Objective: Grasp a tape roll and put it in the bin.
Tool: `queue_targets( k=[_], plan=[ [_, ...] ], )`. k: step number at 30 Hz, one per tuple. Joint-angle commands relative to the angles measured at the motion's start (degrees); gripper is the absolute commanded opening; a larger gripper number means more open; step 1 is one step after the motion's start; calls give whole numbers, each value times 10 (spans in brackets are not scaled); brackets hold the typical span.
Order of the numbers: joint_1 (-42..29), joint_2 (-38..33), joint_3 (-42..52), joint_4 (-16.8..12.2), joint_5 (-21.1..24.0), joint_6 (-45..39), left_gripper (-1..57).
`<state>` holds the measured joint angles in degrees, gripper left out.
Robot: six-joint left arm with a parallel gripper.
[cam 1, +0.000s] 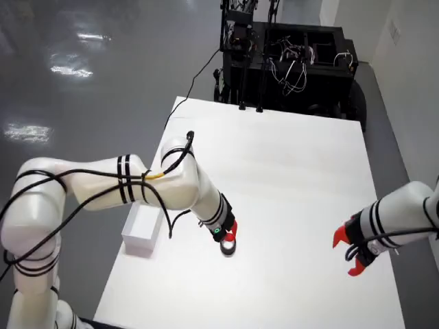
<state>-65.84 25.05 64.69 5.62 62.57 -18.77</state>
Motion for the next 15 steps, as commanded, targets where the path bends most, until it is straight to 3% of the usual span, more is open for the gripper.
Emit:
queue_targets(
  k=[1,15],
  plan=[
    [6,-20,34,3,4,-41,-3],
    [15,-12,44,3,-15,-36,-4]
  ],
)
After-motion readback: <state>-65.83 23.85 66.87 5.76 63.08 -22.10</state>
